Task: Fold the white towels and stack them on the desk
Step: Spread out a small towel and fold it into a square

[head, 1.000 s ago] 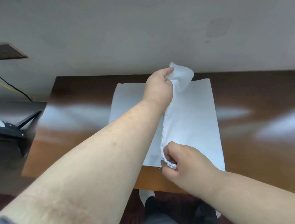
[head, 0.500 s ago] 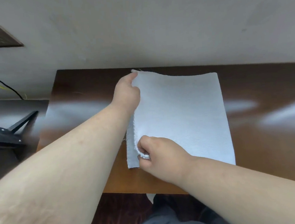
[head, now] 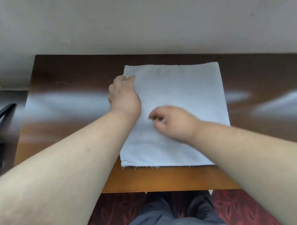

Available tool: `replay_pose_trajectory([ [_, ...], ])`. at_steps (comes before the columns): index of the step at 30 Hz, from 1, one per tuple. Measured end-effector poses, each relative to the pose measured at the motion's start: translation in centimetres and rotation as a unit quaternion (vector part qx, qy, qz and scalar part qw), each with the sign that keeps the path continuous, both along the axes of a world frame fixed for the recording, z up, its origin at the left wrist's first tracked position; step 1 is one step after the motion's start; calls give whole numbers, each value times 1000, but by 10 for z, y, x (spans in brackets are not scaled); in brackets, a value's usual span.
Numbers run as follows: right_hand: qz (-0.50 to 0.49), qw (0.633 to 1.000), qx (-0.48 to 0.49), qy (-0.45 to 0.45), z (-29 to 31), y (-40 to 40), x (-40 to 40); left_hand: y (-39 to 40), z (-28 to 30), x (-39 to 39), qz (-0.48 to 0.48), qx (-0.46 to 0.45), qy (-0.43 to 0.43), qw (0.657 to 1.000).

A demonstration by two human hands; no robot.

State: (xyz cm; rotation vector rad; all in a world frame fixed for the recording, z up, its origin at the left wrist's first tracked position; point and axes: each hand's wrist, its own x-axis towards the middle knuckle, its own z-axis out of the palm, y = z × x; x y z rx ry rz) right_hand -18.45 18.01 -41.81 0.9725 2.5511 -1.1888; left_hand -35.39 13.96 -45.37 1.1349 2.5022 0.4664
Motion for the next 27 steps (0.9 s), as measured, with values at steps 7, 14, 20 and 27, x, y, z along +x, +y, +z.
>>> replay_pose_trajectory([
  [7, 26, 974, 204, -92, -29, 116, 25, -23, 10, 123, -192, -1, -54, 980],
  [14, 55, 967, 181, -173, -46, 141, 80, -19, -3, 162, -232, -134, 54, 962],
  [20, -76, 954, 185, -223, -43, 117, 152, 13, 3, 142, -251, -186, 124, 942],
  [27, -129, 961, 102, -224, -28, 14, 196, 20, 4, 131, -240, -169, 81, 953],
])
